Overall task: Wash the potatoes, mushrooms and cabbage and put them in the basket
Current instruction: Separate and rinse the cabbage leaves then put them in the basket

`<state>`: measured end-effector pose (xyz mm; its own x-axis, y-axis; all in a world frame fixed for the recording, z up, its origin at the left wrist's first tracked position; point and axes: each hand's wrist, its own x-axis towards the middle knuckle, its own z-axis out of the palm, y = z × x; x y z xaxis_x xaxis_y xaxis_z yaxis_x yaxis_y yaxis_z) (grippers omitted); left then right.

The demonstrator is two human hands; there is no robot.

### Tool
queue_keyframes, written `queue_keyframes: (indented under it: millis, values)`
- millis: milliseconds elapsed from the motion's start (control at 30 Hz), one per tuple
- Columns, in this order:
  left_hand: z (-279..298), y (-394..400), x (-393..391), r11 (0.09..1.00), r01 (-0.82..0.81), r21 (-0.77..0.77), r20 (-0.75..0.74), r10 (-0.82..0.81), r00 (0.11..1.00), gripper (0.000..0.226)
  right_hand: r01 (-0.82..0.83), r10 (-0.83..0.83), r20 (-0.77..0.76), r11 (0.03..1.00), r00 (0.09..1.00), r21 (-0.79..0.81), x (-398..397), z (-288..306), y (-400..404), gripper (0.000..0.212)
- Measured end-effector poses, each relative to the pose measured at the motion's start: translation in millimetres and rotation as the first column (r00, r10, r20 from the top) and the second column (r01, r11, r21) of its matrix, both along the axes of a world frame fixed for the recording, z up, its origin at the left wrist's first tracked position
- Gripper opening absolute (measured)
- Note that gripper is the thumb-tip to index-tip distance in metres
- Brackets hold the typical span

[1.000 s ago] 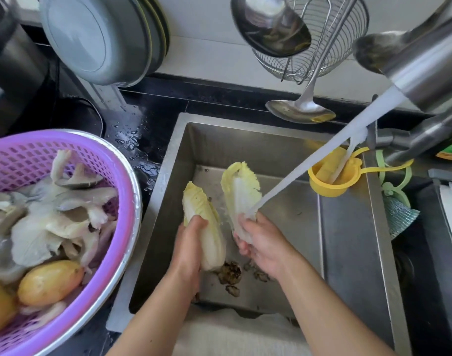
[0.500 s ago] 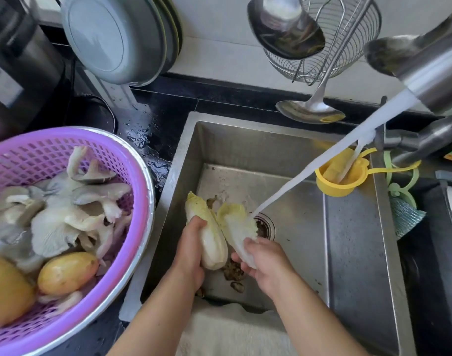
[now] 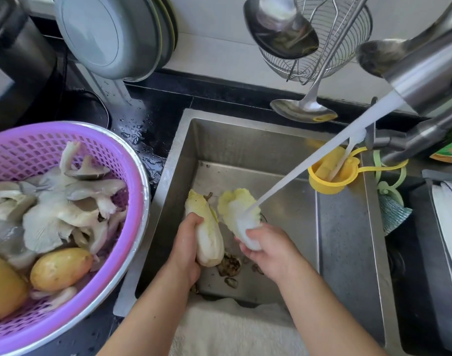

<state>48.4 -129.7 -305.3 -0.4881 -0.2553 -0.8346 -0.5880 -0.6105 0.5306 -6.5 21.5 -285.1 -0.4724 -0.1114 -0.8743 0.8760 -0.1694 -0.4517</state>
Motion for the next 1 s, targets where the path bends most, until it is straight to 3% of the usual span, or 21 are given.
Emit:
queue_keyframes:
  millis: [167,433,667,733,767,833,933,1000]
  values:
    - [-0.2,-0.2,0.7,0.999,-0.039,0.02,-0.018,0.039,0.999,0.037,0.178,-0.168,0.071,0.969,0.983,-0.168,-42.5,-3.5,-44.8,0.048]
    - [3.9,-1.4,1.2,0.991,-0.08,0.108,-0.087,0.089,0.992,0.03,0.176,-0.16,0.079,0.944,0.984,-0.279,-0.1,22.4,15.9,0.041]
    - [35.9,5.5,11.1,0.998,0.007,0.061,-0.086,-0.001,0.996,0.028,0.127,-0.112,0.112,0.983,0.987,-0.133,45.8,42.4,91.2,0.041]
    - [49.4,7.5,19.6,0.997,0.025,0.066,-0.067,-0.021,0.998,0.036,0.023,-0.024,0.023,0.998,0.999,0.053,46.6,47.9,93.4,0.027]
    - [55.9,8.4,23.9,0.997,0.03,0.076,-0.059,-0.026,0.998,0.04,-0.11,0.124,-0.036,0.957,0.992,0.269,46.6,44.6,93.1,0.025]
    - [68.4,9.8,32.1,0.995,0.032,0.097,-0.046,-0.028,0.999,0.042,-0.292,0.443,-0.064,0.685,0.894,0.667,46.4,38.7,91.2,0.022]
    - [88.3,4.2,43.9,0.987,0.031,0.155,-0.056,-0.022,0.998,0.041,-0.317,0.64,-0.063,0.461,0.766,0.829,44.9,25.3,97.5,0.02]
    - [97.7,-3.2,54.1,0.981,0.023,0.192,-0.07,-0.01,0.997,0.046,-0.294,0.713,-0.037,0.335,0.7,0.895,50.5,56.3,91.8,0.023]
